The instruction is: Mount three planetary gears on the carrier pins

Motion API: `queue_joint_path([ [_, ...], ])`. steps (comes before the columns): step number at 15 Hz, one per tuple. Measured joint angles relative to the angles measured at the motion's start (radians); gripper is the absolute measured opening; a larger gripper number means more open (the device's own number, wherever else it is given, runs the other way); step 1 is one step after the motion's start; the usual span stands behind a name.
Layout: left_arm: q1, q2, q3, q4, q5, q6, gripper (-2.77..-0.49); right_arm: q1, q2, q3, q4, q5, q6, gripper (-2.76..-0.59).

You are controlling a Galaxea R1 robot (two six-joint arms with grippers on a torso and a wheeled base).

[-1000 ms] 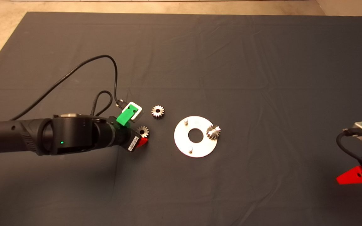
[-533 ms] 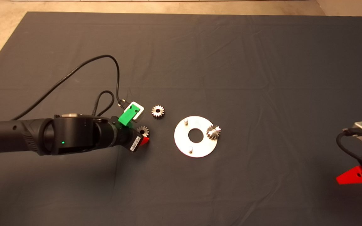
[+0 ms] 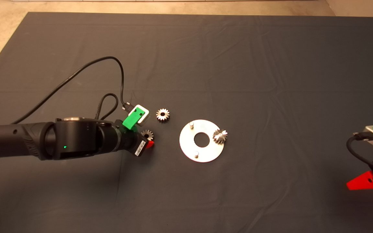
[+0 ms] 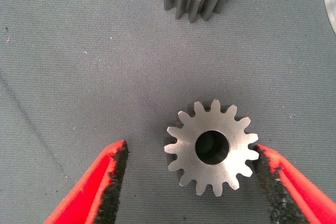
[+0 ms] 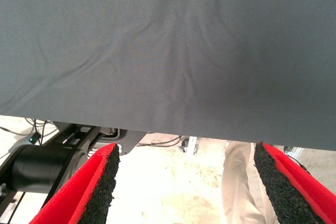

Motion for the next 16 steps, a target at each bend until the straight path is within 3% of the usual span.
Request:
queue_joint_path([
  [3,0.000,0.000,0.000,0.000,-0.015,-0.009,-1.76,0.000,0.000,0.000,0.000,0.000,0.000,-1.47],
  [12,0.000,0.000,0.000,0.000,-0.033,-0.020,-2.17,0.000,0.000,0.000,0.004,0.000,0.000,-1.47],
  [16,0.001,0.000,0.000,0.000,-0.035,-0.023,-2.22,0.000,0.000,0.000,0.004,0.000,0.000,-1.47],
])
